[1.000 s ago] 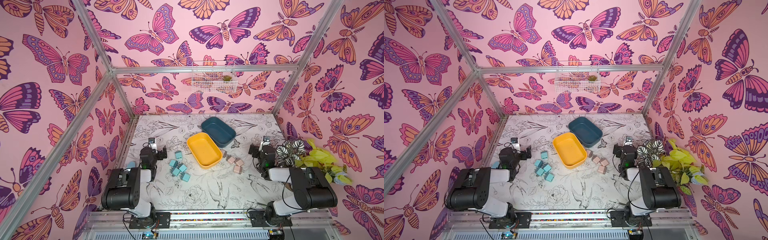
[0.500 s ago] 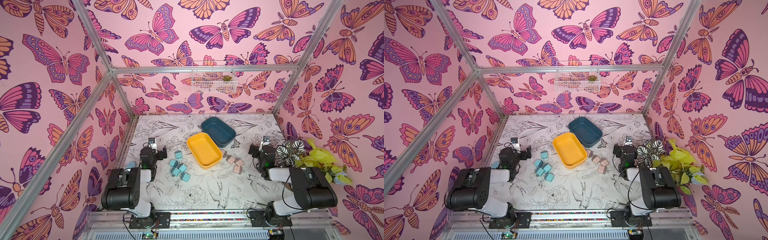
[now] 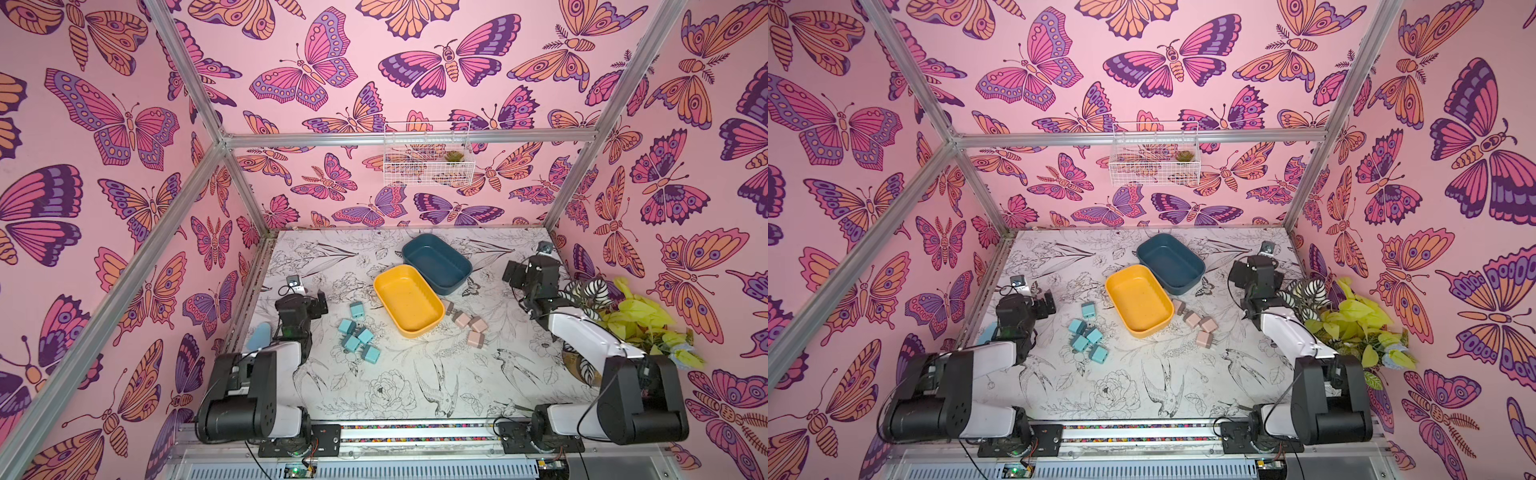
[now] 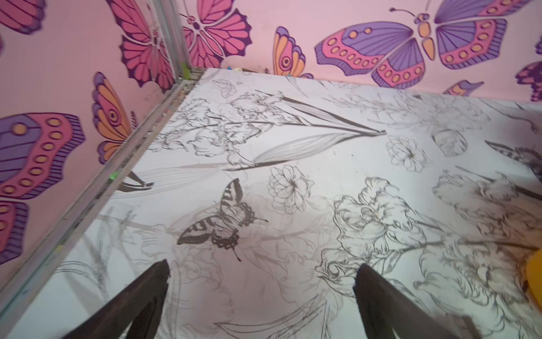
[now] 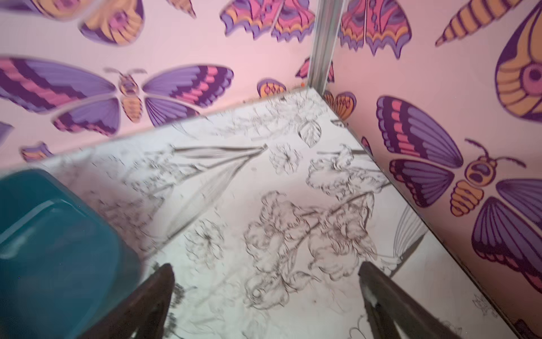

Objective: Place the plugs by color into the storage box
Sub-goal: Pick up the plug from the center of the board.

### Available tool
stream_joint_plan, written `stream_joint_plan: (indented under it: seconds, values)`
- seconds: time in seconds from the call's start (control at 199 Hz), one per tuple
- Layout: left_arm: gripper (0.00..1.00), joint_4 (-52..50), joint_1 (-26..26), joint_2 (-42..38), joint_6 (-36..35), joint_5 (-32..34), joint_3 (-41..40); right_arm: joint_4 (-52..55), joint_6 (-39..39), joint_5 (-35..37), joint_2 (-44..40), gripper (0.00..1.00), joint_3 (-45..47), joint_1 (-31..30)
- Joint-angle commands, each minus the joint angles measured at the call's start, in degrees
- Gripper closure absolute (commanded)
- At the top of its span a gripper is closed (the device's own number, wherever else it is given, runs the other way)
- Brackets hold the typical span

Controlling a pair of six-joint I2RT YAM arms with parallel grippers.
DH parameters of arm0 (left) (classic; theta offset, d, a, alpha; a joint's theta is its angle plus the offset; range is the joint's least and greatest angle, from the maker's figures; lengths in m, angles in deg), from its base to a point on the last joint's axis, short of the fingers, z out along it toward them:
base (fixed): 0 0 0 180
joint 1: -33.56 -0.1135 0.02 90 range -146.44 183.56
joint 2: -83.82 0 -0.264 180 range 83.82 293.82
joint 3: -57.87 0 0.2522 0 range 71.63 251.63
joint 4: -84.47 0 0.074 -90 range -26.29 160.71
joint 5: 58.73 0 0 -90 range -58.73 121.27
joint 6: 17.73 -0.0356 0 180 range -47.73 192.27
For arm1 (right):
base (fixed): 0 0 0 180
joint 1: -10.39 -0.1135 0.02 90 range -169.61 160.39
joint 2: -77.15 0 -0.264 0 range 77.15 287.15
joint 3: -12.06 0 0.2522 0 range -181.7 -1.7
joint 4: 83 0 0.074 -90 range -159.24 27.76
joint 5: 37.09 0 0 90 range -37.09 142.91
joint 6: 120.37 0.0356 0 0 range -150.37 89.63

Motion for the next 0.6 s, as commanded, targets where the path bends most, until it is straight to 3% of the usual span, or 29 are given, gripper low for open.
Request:
stream_joint_plan:
  seconds: [0.0,0.085,0.267,0.432,0.598]
  values:
    - [0.00,-20.3,-0.3,-7.0,5.9,5.5,7.9,16.4,4.6,-1.1,-0.7,0.01,-1.4,-5.2]
    - [0.00,-31.9,0.4,-10.0,10.2,3.3,13.2,20.9,4.1,0.1,0.6,0.01,-5.2,-10.1]
    - [0.00,-55.6,5.6,-10.3,10.5,-8.7,27.4,35.4,6.2,-2.7,5.9,0.00,-17.5,-18.9]
    - [0.00,-83.1,10.6,-1.9,18.5,-8.6,42.8,43.4,8.1,-10.6,12.1,0.03,-26.9,-24.1]
    - [0.00,-93.7,12.4,5.0,23.4,-14.2,46.6,47.6,8.7,-16.5,18.1,0.05,-32.4,-26.8]
